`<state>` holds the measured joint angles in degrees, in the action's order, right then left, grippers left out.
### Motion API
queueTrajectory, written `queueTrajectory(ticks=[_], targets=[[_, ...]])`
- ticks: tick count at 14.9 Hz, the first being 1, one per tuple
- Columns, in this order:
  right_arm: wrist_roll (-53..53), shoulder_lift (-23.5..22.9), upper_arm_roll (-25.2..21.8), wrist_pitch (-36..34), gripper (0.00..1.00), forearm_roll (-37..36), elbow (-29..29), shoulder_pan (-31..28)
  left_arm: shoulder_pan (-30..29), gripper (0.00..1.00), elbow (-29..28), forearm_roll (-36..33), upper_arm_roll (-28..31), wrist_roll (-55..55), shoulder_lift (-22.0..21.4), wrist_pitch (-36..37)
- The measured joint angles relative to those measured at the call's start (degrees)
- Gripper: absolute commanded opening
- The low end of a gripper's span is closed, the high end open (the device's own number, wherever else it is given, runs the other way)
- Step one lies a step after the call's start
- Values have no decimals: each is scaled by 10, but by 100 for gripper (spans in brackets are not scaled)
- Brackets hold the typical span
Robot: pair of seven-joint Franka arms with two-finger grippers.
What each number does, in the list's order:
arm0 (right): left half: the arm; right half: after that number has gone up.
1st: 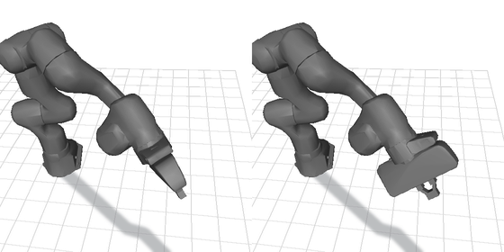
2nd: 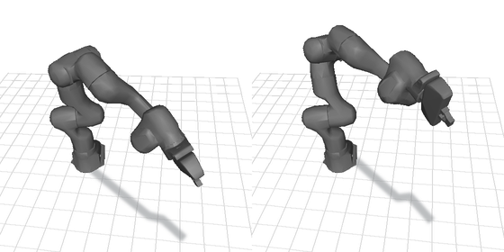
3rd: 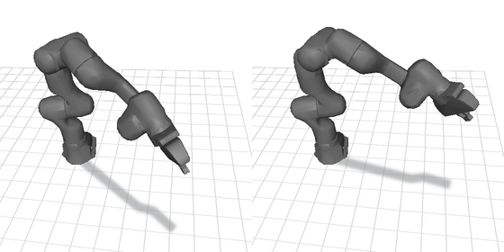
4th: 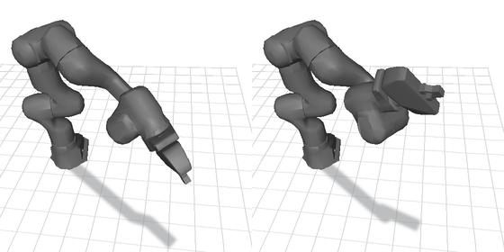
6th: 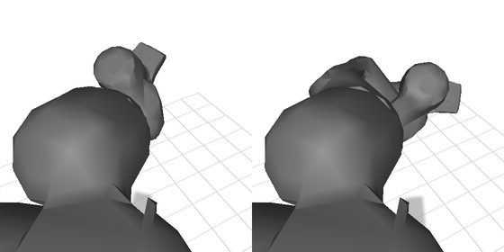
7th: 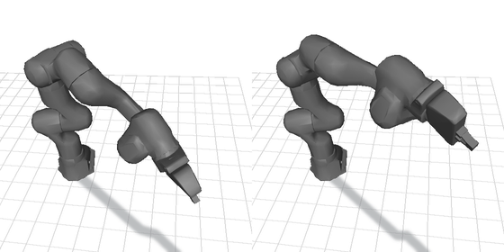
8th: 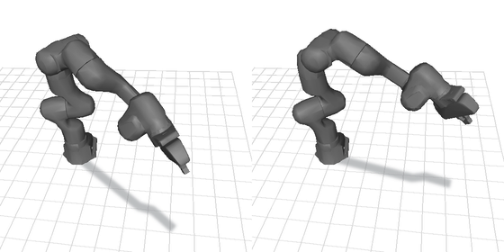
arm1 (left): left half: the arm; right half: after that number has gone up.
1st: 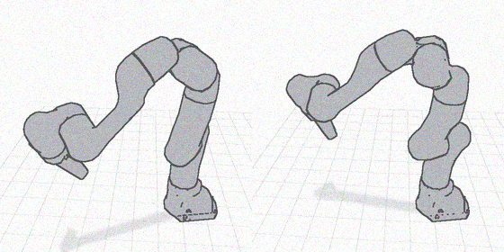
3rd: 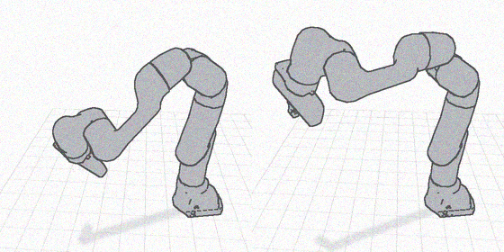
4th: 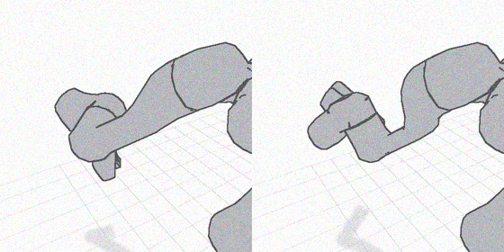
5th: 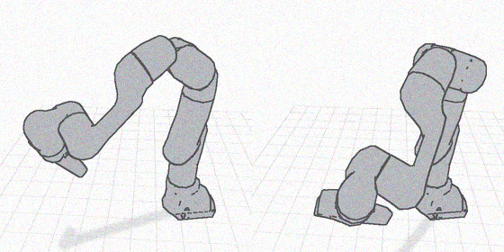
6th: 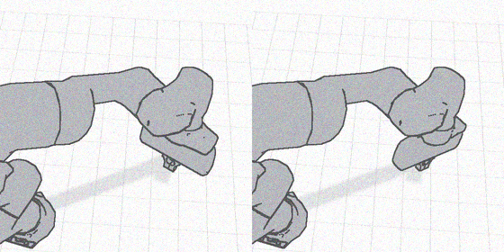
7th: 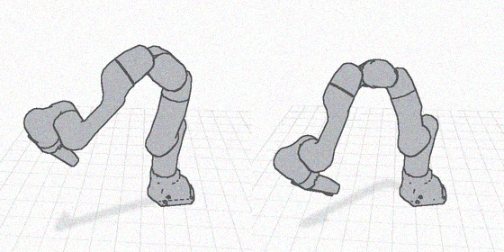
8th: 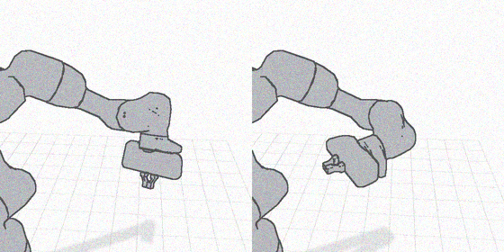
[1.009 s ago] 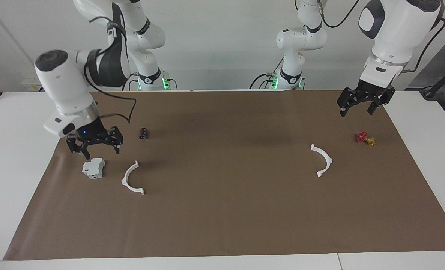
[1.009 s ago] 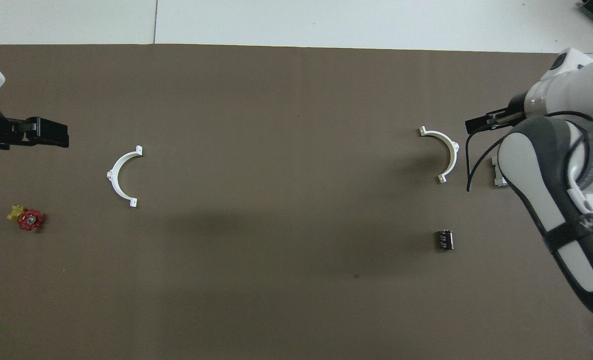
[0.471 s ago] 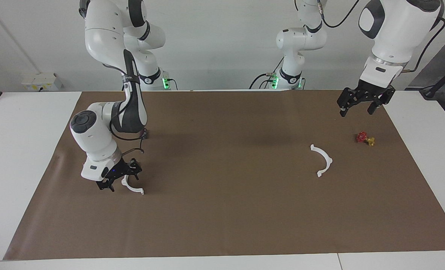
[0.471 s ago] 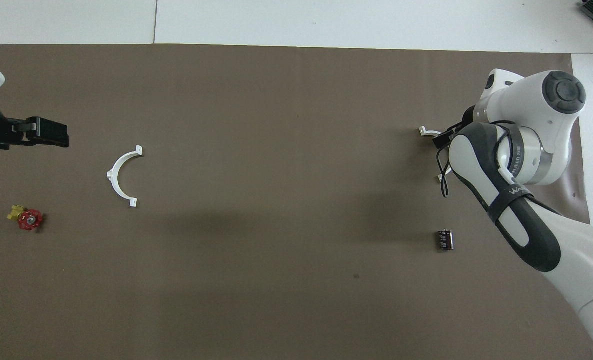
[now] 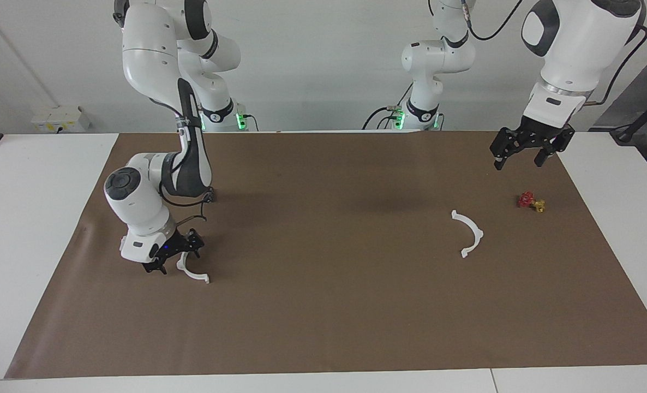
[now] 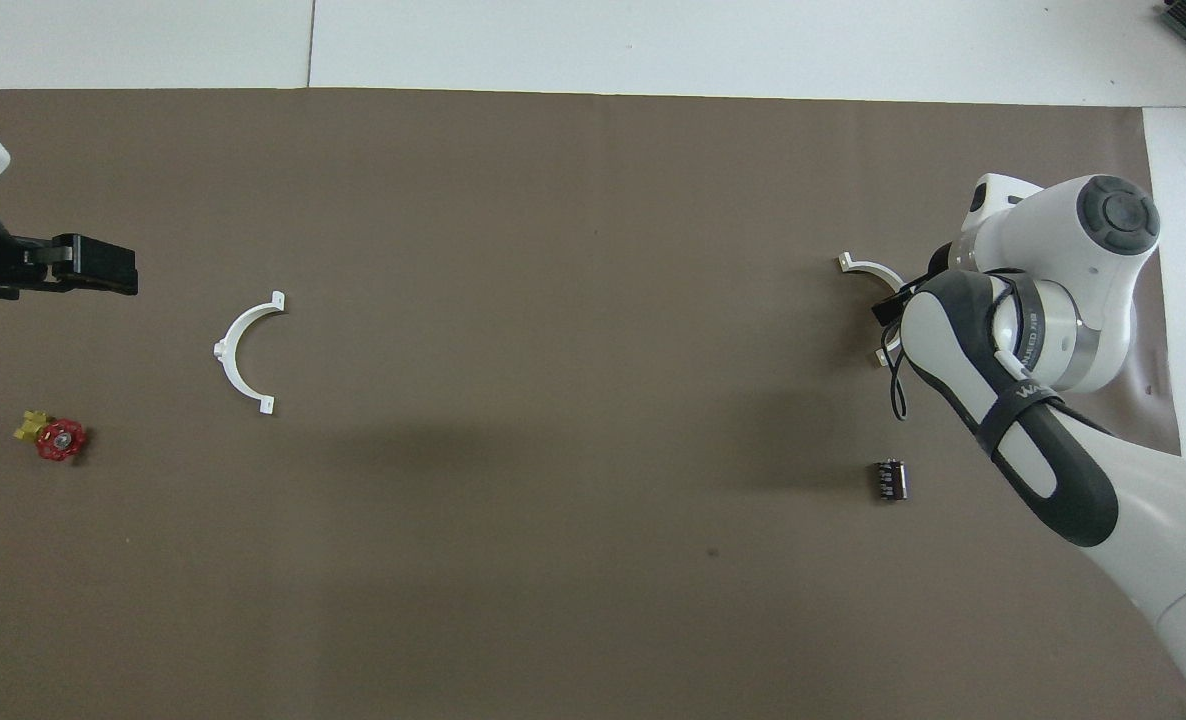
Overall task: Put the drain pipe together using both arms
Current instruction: 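Grasp the white clamp half with the right gripper, then carry the clamp half toward the table center with the right gripper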
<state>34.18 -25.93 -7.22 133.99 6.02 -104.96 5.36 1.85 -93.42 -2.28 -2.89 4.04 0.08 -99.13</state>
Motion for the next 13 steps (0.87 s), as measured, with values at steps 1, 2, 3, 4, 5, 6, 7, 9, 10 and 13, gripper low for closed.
queueTrajectory(ticks=[1, 2, 3, 4, 5, 6, 7, 9, 10, 13], targets=[[2, 0, 0, 0, 65, 0, -2, -2, 0, 100, 0, 0, 0, 0, 0, 0], [4, 0, 0, 5, 42, 0, -4, -3, 0, 100, 0, 0, 0, 0, 0, 0], [4, 0, 0, 22, 0, 0, -8, -5, 0, 100, 0, 0, 0, 0, 0, 0], [4, 0, 0, 40, 0, 0, -14, -5, 0, 100, 0, 0, 0, 0, 0, 0], [3, 0, 0, 47, 0, 2, -17, -5, 0, 100, 0, 0, 0, 0, 0, 0], [-1, 1, 1, 47, 0, 5, -17, -5, 0, 100, 0, 0, 0, 0, 0, 0], [-6, 2, 1, 47, 0, 6, -17, -5, 0, 100, 0, 0, 0, 0, 0, 0], [-33, 4, 1, 44, 0, 6, -13, -4, 0, 100, 0, 0, 0, 0, 0, 0], [-58, 6, 3, 33, 0, 6, -7, -3, 0, 100, 0, 0, 0, 0, 0, 0], [-153, 24, 6, -46, 0, 4, 34, 23, 0, 100, 0, 0, 0, 0, 0, 0]])
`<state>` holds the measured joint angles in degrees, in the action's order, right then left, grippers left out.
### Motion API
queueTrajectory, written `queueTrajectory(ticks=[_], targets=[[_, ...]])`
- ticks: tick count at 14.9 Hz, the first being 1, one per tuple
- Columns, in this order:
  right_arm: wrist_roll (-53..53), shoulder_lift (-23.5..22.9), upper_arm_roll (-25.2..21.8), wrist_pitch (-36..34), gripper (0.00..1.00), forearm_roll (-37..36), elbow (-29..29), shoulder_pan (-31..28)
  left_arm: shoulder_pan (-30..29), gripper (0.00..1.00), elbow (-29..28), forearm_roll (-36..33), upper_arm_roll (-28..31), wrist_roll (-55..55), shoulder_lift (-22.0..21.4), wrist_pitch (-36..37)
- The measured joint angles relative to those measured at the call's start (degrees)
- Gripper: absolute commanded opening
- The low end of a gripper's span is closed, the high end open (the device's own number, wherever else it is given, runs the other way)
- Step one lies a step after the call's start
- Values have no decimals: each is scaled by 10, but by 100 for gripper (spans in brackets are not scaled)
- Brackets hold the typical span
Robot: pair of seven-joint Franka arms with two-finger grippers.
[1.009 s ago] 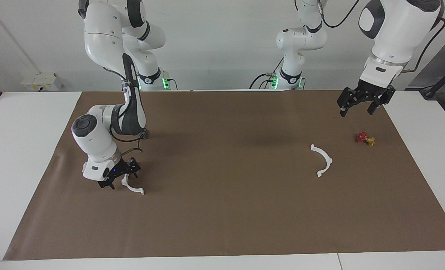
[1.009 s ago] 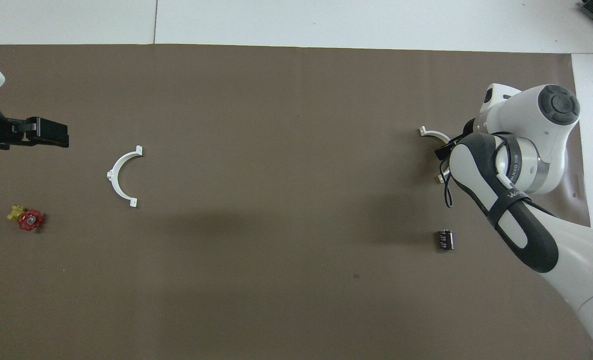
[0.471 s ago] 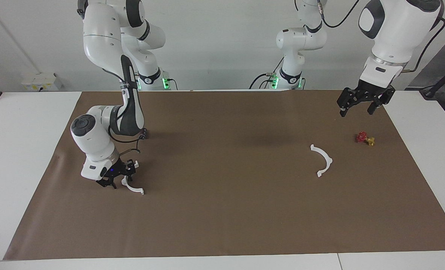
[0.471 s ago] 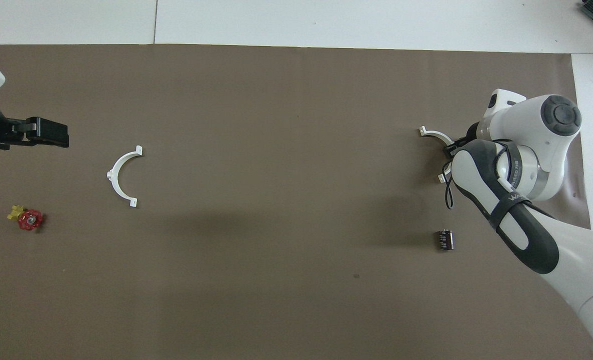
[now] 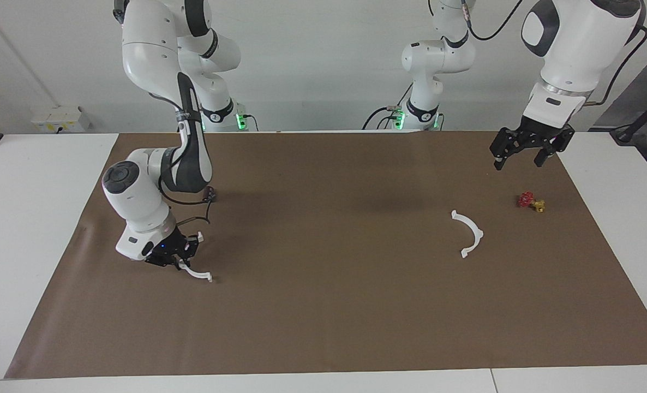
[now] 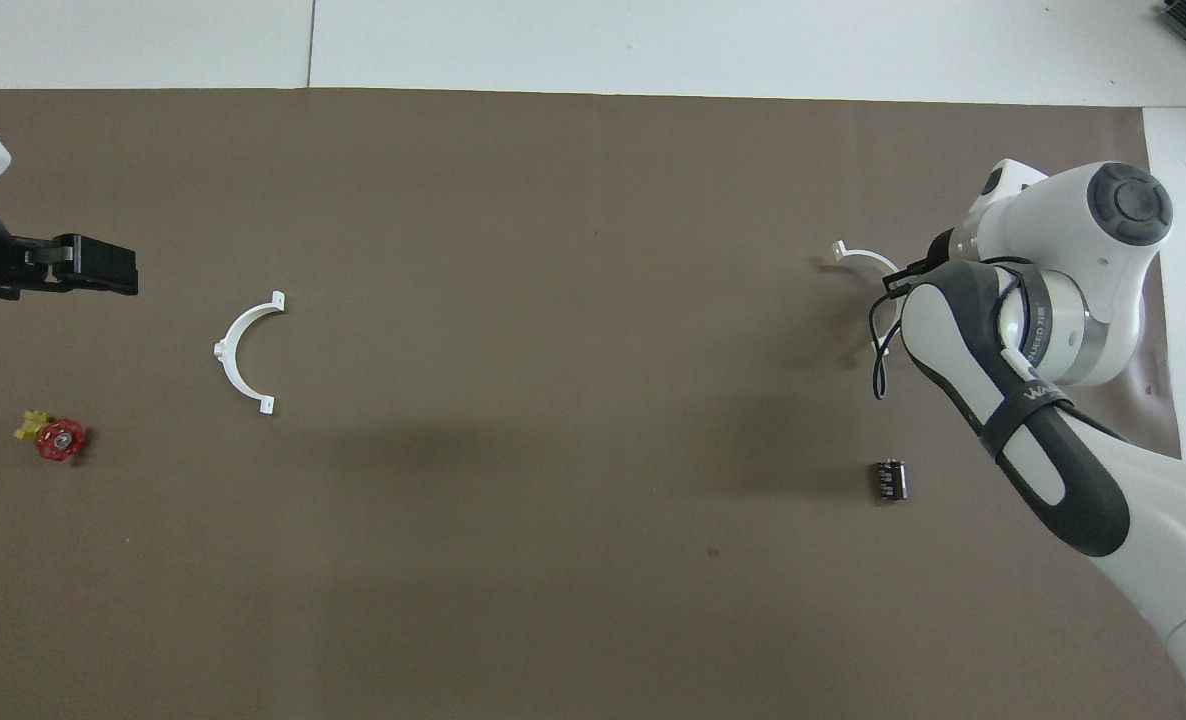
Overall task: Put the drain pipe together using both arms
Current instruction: 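Carry the clamp half toward the table center with the right gripper, then set the clamp half down at center and open the right gripper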
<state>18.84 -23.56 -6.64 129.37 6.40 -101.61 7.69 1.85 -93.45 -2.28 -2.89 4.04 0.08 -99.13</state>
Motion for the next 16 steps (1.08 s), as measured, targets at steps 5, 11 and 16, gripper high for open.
queueTrajectory(ticks=[5, 11, 16], targets=[[-266, 52, 4, -79, 0, -76, 17, 121, 0, 100, 0, 0, 0, 0, 0, 0], [-449, 42, 7, -68, 0, -79, 6, 229, 0, 100, -1, 0, 1, 0, 0, 0], [-578, 3, 7, -14, 0, -79, 4, 305, 0, 100, -13, 0, 1, 0, -4, 0]])
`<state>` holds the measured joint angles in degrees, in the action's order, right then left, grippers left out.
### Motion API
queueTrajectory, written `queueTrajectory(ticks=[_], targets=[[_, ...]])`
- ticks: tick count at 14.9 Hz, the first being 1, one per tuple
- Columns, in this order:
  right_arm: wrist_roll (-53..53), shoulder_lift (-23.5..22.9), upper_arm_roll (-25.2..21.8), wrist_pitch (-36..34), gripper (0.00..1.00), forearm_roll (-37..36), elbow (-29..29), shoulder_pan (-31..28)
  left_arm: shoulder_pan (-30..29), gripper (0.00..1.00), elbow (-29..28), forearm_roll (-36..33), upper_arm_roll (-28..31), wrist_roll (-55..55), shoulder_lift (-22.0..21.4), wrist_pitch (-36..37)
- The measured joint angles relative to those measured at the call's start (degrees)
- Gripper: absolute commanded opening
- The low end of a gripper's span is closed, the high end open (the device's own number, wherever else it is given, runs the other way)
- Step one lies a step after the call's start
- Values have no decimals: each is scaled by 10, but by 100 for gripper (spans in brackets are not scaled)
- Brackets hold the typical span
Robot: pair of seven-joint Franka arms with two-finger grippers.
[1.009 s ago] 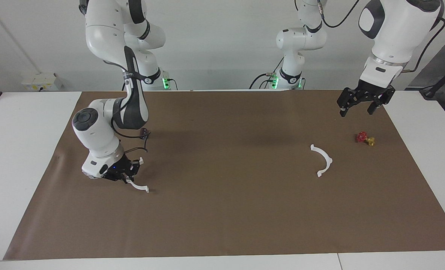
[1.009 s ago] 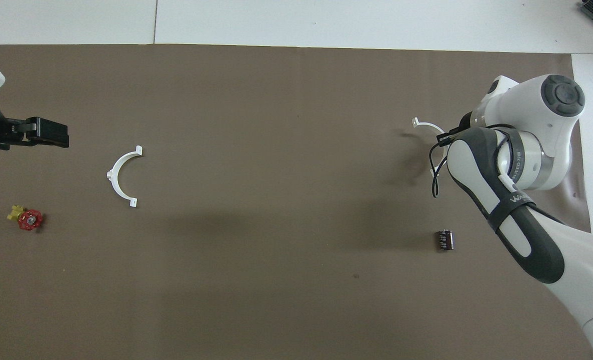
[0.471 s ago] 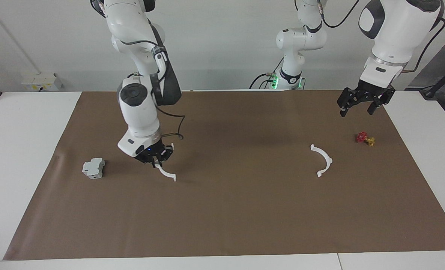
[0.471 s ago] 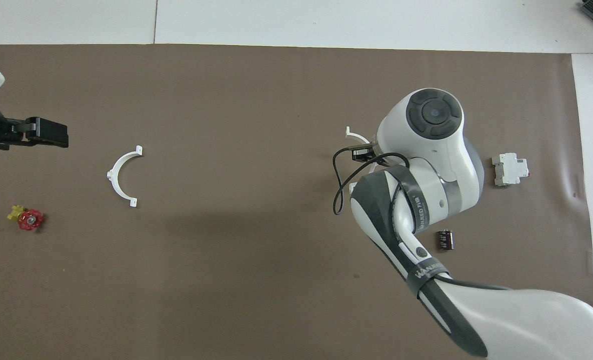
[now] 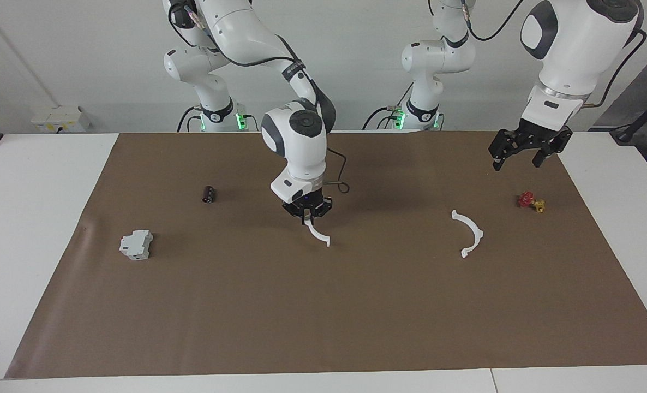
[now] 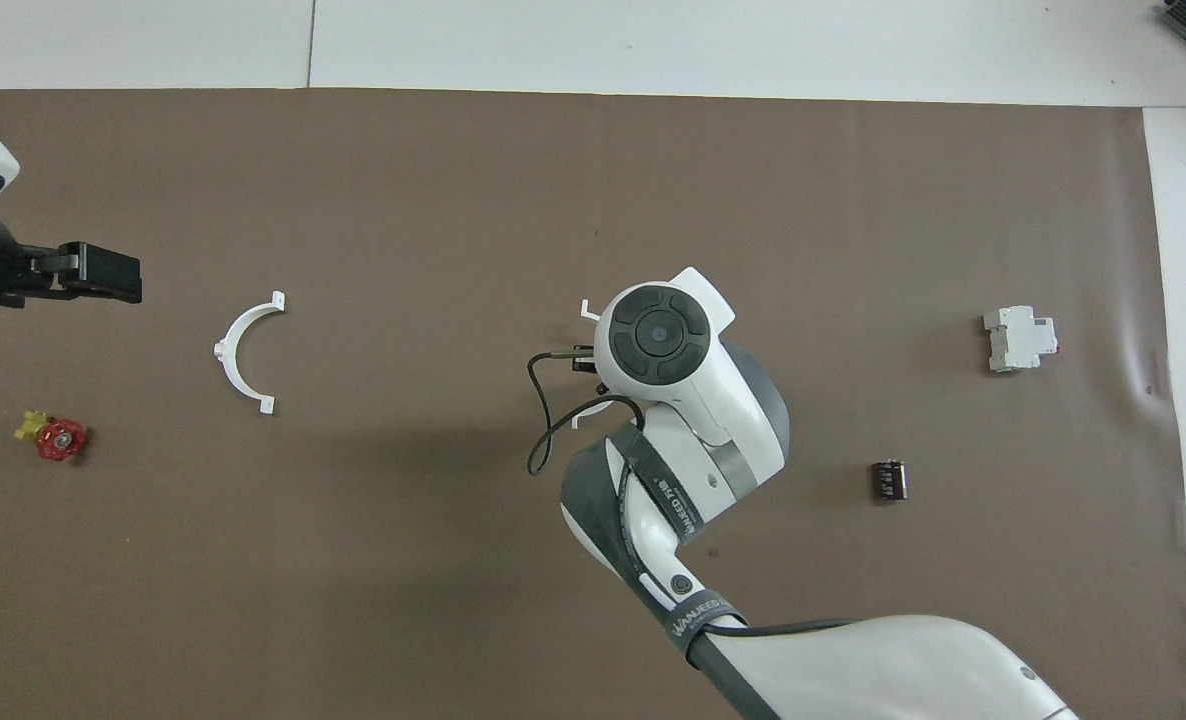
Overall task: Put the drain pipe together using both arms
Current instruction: 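Set the clamp half down at center and open the right gripper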
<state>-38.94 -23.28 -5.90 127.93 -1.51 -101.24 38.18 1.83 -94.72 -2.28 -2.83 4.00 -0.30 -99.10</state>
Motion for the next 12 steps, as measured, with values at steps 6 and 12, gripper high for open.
queueTrajectory(ticks=[6, 12], targets=[[0, -21, 0, 42, 0, -5, -16, 13, 1, 100, -4, 0, -3, 0, -6, 0], [31, -22, 0, 54, 0, -11, -30, 25, 1, 100, -5, 0, -1, 0, -6, 0]])
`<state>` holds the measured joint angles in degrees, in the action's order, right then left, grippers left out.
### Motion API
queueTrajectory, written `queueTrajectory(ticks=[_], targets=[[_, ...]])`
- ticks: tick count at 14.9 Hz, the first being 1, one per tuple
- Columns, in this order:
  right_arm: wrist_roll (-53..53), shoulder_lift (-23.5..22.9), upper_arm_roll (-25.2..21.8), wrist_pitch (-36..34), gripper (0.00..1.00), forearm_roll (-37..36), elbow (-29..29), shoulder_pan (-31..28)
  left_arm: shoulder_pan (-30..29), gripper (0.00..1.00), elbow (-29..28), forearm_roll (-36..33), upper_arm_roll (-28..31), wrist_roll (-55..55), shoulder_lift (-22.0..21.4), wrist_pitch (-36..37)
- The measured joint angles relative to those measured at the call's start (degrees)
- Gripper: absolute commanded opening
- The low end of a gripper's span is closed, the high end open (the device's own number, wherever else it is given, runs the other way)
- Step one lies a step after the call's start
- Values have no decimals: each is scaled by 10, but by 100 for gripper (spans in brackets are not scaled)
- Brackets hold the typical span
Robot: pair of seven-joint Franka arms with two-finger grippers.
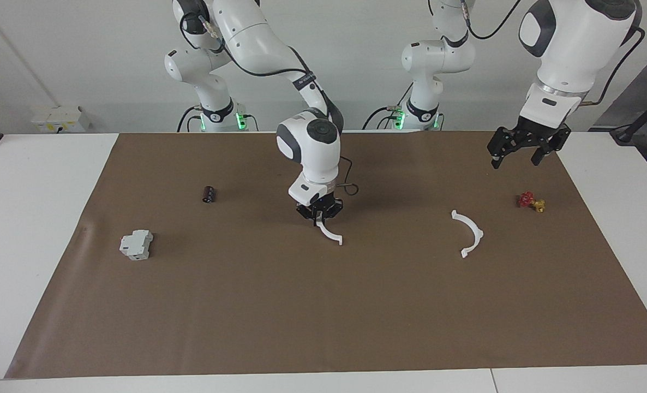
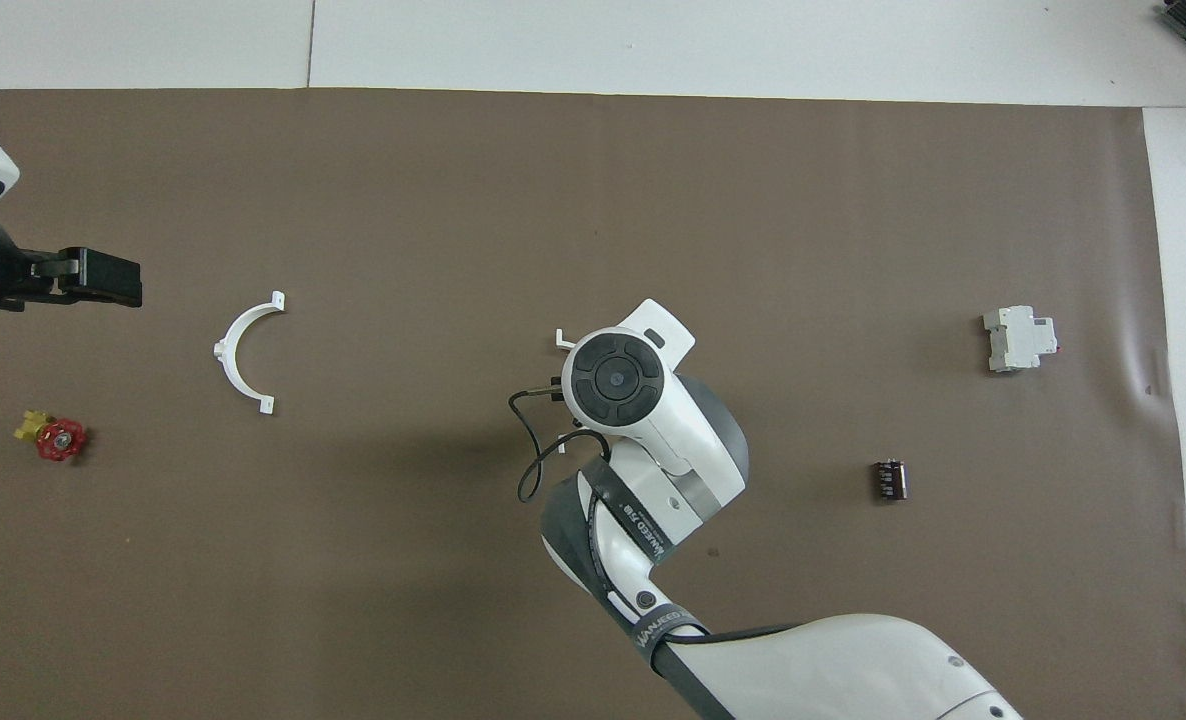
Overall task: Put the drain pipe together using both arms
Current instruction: 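Set the clamp half down at center and open the right gripper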
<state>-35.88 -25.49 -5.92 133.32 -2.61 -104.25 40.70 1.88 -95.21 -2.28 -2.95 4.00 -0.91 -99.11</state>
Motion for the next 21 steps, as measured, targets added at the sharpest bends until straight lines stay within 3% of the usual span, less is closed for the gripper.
queueTrajectory(ticks=[7, 8, 9, 13, 16, 21], targets=[[-30, 0, 0, 1, 0, 0, -7, 1, 0, 100, 0, 0, 0, 0, 0, 0], [-31, 0, 0, 1, 55, 0, -7, 1, 0, 100, -1, 0, 0, 0, 0, 0], [-31, 0, 0, 2, 99, 0, -7, 1, 0, 100, -1, 0, 0, 0, 0, 0], [-31, 3, -1, 8, 100, 0, -6, 1, 0, 100, -3, 0, 1, 1, -1, 0], [-32, 38, -15, 1, 100, 0, 4, -12, 0, 100, -3, 0, 1, 1, -1, 0], [66, 140, -20, -130, 100, -1, 45, -135, 0, 100, -7, 0, 1, 0, -2, -1]])
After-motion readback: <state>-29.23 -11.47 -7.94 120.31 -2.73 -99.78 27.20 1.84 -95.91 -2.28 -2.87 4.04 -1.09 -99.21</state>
